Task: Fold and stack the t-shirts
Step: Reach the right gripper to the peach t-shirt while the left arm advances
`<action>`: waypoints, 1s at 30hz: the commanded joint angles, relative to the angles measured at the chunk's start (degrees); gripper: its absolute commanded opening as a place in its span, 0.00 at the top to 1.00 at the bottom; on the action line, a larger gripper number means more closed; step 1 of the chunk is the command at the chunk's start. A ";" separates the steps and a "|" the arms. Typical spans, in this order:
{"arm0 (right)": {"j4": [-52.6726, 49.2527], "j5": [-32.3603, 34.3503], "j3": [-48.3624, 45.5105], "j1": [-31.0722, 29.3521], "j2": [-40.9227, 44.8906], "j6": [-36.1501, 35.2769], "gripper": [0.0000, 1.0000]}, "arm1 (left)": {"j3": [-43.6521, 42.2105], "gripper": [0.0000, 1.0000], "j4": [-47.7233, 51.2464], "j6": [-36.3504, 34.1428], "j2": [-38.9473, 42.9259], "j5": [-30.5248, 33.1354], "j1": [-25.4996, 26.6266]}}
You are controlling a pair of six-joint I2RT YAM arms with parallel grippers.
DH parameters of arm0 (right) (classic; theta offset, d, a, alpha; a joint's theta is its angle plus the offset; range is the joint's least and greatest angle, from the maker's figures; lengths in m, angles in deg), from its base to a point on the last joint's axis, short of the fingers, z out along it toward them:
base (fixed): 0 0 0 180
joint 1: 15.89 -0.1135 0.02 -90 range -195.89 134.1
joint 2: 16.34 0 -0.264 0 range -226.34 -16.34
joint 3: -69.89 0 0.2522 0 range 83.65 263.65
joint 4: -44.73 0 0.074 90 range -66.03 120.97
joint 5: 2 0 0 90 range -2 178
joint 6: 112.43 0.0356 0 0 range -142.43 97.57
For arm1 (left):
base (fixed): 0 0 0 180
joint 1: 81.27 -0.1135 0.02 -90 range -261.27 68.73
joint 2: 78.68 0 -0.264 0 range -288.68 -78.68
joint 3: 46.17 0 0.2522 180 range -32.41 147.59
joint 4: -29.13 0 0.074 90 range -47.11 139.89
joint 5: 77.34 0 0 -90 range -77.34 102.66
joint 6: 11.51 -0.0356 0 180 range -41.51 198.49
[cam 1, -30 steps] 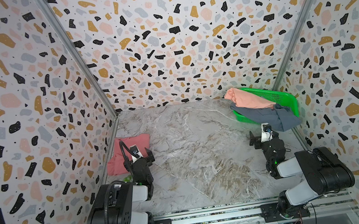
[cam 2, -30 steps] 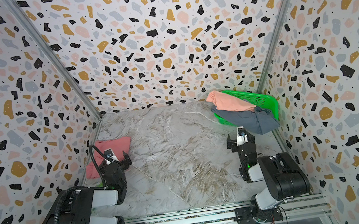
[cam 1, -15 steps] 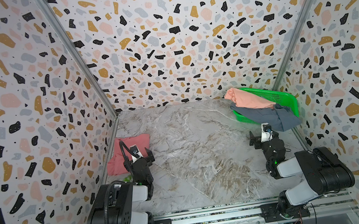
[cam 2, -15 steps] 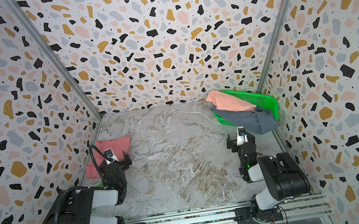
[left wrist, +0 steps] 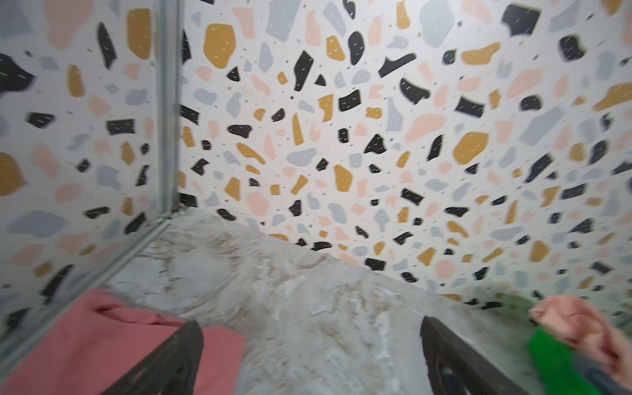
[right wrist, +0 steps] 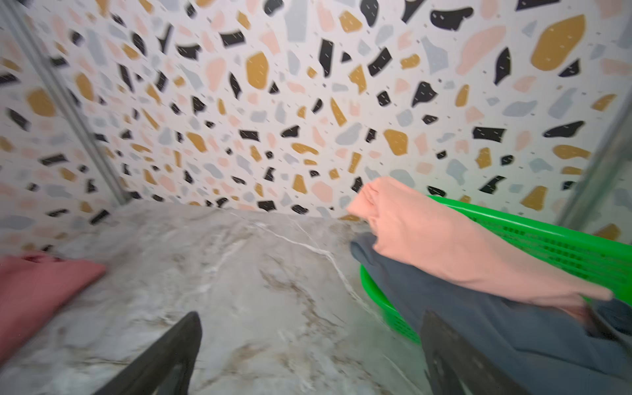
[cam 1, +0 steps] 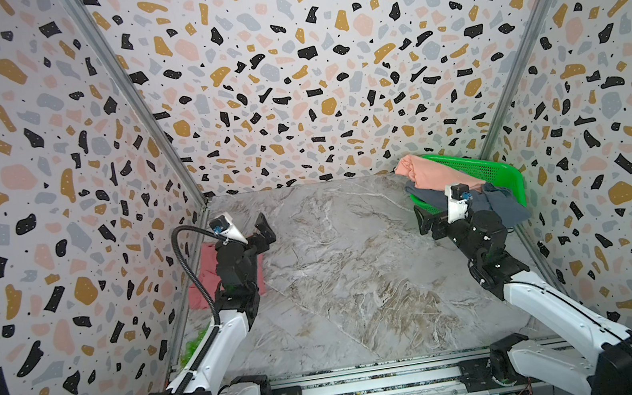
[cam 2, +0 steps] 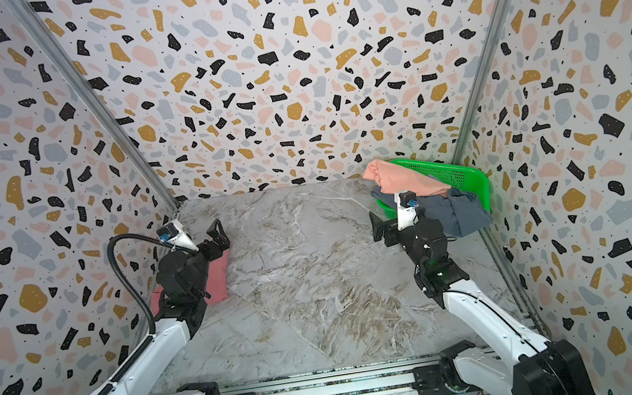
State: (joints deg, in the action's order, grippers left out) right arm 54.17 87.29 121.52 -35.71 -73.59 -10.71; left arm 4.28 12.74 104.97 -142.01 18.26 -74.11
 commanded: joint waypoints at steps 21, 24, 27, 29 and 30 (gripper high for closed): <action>-7.57 2.22 20.29 5.99 -17.86 13.04 0.01 | 28.90 0.00 21.28 6.13 -13.73 -3.23 15.80; -4.03 4.77 24.53 8.64 -26.69 4.82 0.01 | 33.27 0.02 25.95 -1.64 -17.65 -5.42 15.85; -1.25 3.81 31.20 10.54 -36.16 -1.04 0.00 | 36.84 0.03 29.66 -5.14 -20.96 -8.05 15.90; -2.51 4.49 37.23 11.06 -42.31 -2.74 0.03 | 37.16 0.01 29.78 -5.34 -21.61 -8.23 16.04; -2.70 5.11 40.07 11.24 -45.05 -3.33 0.03 | 36.67 0.00 28.99 -4.92 -21.61 -7.71 16.04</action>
State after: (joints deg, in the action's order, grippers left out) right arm 48.93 89.98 154.79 -25.28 -114.99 -7.49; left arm 39.84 39.88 104.12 -163.47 11.58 -58.11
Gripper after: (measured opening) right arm 0.974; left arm 0.995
